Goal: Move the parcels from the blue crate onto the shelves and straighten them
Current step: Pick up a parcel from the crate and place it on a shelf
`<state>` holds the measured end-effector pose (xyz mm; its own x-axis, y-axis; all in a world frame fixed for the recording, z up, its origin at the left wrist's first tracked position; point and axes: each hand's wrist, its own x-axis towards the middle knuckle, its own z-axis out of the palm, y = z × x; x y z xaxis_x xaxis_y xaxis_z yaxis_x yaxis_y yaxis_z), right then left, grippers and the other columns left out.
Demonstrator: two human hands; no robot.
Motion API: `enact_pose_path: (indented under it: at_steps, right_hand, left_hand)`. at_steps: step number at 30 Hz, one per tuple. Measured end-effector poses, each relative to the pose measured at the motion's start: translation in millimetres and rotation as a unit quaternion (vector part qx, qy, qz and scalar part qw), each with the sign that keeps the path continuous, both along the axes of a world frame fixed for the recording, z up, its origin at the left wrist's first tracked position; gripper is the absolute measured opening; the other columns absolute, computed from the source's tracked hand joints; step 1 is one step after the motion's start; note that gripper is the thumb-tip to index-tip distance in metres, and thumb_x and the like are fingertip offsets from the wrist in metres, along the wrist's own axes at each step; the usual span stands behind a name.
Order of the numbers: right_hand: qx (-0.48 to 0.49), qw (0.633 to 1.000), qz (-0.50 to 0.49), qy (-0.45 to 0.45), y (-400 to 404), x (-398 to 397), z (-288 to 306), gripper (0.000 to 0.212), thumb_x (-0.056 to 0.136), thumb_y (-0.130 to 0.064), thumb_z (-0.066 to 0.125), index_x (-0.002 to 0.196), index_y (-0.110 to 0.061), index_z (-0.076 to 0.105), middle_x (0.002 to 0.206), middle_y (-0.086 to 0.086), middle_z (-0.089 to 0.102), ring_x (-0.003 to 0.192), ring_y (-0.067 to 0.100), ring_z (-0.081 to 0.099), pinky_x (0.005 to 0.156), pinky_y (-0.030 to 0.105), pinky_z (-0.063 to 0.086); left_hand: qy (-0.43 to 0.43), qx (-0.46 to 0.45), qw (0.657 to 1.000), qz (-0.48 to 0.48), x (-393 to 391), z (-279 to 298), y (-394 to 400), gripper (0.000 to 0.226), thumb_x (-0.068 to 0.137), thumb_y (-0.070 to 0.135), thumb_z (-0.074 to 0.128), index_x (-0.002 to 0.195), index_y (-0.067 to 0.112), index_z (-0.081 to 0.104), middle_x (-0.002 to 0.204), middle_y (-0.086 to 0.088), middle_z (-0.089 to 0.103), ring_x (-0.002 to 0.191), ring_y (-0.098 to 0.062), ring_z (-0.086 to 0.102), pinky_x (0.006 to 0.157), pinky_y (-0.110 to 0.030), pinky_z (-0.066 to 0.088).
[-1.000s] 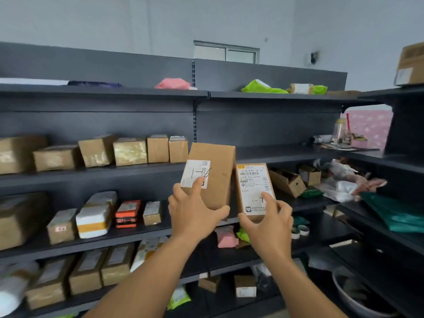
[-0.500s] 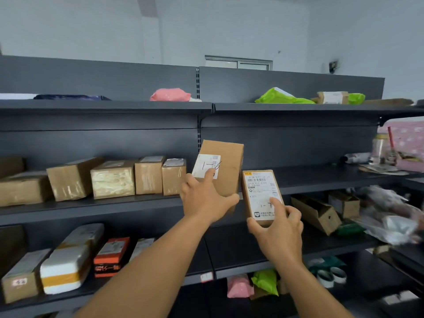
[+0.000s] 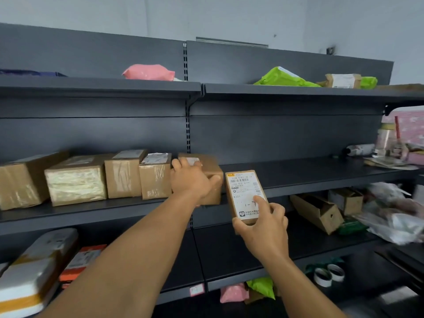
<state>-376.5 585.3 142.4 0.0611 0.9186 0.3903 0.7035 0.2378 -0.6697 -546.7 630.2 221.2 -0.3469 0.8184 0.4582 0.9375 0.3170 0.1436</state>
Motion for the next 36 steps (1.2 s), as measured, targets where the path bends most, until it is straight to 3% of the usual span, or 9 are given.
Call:
enact_pose_path:
  at_steps: [4,8,12,16,20,25,29,32,36]
  right_hand:
    - [-0.007,1.0,0.0,0.001,12.9,-14.2,-2.2,0.077,0.081,-0.052,0.064,0.146,-0.032,0.027,0.138,0.001,0.023,0.121,0.019,0.03,0.093,0.029,0.04]
    - [-0.005,1.0,-0.005,0.005,22.9,-28.1,-4.9,0.076,0.081,-0.053,0.064,0.145,-0.033,0.028,0.137,0.0,0.025,0.12,0.017,0.031,0.091,0.028,0.042]
    - [-0.003,1.0,-0.009,0.023,26.7,-38.9,-8.2,0.075,0.08,-0.053,0.065,0.144,-0.034,0.03,0.135,-0.001,0.026,0.119,0.016,0.031,0.092,0.031,0.047]
    - [-0.001,0.999,-0.016,0.037,20.9,-41.3,-17.1,0.075,0.079,-0.054,0.066,0.142,-0.034,0.031,0.136,-0.001,0.026,0.12,0.017,0.032,0.092,0.031,0.045]
    - [0.014,0.998,-0.01,0.055,3.7,-41.4,-27.9,0.074,0.079,-0.053,0.068,0.14,-0.032,0.032,0.136,-0.001,0.026,0.121,0.017,0.031,0.09,0.029,0.041]
    - [0.015,0.998,-0.001,0.056,-26.7,-40.5,-49.5,0.074,0.077,-0.052,0.068,0.139,-0.03,0.035,0.132,-0.002,0.031,0.12,0.02,0.034,0.094,0.033,0.042]
    - [-0.021,0.998,0.045,0.042,-48.6,-41.3,-77.6,0.074,0.076,-0.054,0.068,0.139,-0.031,0.036,0.132,-0.004,0.031,0.12,0.018,0.033,0.094,0.029,0.04]
    - [-0.058,0.993,0.098,0.04,-61.0,-48.5,-104.6,0.075,0.074,-0.06,0.065,0.139,-0.032,0.039,0.131,-0.008,0.031,0.121,0.017,0.039,0.094,0.039,0.049]
    - [-0.113,0.981,0.158,0.016,-63.6,-69.6,-134.4,0.059,0.091,-0.039,0.06,0.144,-0.021,0.041,0.138,-0.003,0.035,0.12,0.013,0.046,0.099,0.026,0.045]
  left_hand:
    - [0.104,-0.005,0.994,-0.044,-27.4,-10.5,15.8,0.068,0.089,0.055,0.05,0.146,0.023,0.034,0.14,-0.005,0.04,0.127,-0.027,0.026,0.105,-0.035,0.022]
    - [0.17,0.015,0.985,-0.03,-46.2,-10.1,37.9,0.056,0.09,0.042,0.056,0.139,0.019,0.043,0.134,-0.002,0.048,0.123,-0.024,0.032,0.104,-0.035,0.024]
    - [0.187,0.047,0.981,-0.028,-59.7,-15.3,51.8,0.048,0.09,0.025,0.056,0.135,0.014,0.044,0.129,-0.002,0.05,0.119,-0.024,0.035,0.103,-0.034,0.025]
    - [0.067,0.109,0.981,-0.143,-40.5,-37.9,24.1,0.058,0.091,0.033,0.056,0.142,0.018,0.035,0.141,0.001,0.04,0.128,-0.022,0.03,0.107,-0.033,0.021]
    - [-0.04,0.09,0.964,-0.247,-9.7,-75.2,-33.5,0.063,0.095,0.021,0.049,0.151,0.025,0.021,0.148,0.008,0.031,0.134,-0.013,0.021,0.113,-0.03,0.018]
    - [-0.22,0.046,0.916,-0.333,11.9,-118.6,-91.3,0.072,0.089,0.012,0.059,0.149,0.032,0.024,0.145,0.016,0.035,0.129,-0.001,0.032,0.105,-0.021,0.034]
    - [-0.321,0.063,0.896,-0.299,15.8,-155.1,-123.2,0.076,0.083,0.007,0.067,0.147,0.032,0.032,0.138,0.023,0.038,0.122,0.004,0.042,0.094,-0.01,0.043]
    - [-0.351,0.073,0.904,-0.235,5.8,-187.8,-139.7,0.065,0.088,0.013,0.067,0.145,0.027,0.038,0.137,0.017,0.042,0.121,0.001,0.045,0.084,0.0,0.039]
    - [-0.372,0.041,0.912,-0.167,-25.1,-226.2,-150.3,0.06,0.088,0.014,0.066,0.143,0.024,0.043,0.141,0.009,0.045,0.121,-0.004,0.05,0.097,-0.013,0.044]
